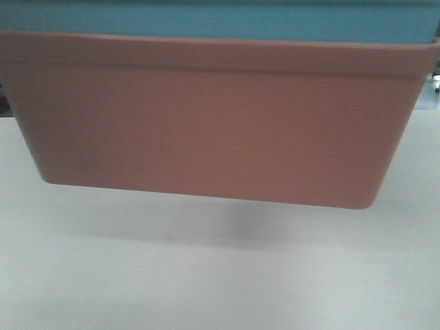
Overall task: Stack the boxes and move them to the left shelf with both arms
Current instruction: 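Hold the stacked bins raised in both grippers while the base drives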
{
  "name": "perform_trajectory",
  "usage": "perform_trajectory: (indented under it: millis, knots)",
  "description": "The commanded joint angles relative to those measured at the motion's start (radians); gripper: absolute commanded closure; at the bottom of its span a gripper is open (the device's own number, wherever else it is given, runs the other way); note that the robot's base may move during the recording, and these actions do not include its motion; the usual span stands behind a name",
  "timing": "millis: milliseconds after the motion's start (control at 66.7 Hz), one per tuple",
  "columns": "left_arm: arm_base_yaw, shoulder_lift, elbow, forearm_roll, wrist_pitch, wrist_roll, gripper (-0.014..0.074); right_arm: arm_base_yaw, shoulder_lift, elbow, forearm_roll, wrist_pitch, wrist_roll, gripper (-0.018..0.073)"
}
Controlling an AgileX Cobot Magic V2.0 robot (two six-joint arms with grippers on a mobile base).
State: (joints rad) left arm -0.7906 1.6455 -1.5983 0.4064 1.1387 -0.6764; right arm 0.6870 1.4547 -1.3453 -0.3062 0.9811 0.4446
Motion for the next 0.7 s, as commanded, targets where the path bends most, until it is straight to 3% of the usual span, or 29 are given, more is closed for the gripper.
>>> perform_trajectory:
  millis: [0,690]
  knots:
    - [-0.039,-0.038,-0.043,-0.138,-0.225,-0.01,0.0599,0.032,-0.028,-0.048,0.092,-0.244,0.008,0.0504]
    - [-0.039,-0.038,-0.043,-0.138,-0.225,-0.01,0.0599,0.032,-0.028,-0.048,0.092,-0.244,0.008,0.0504]
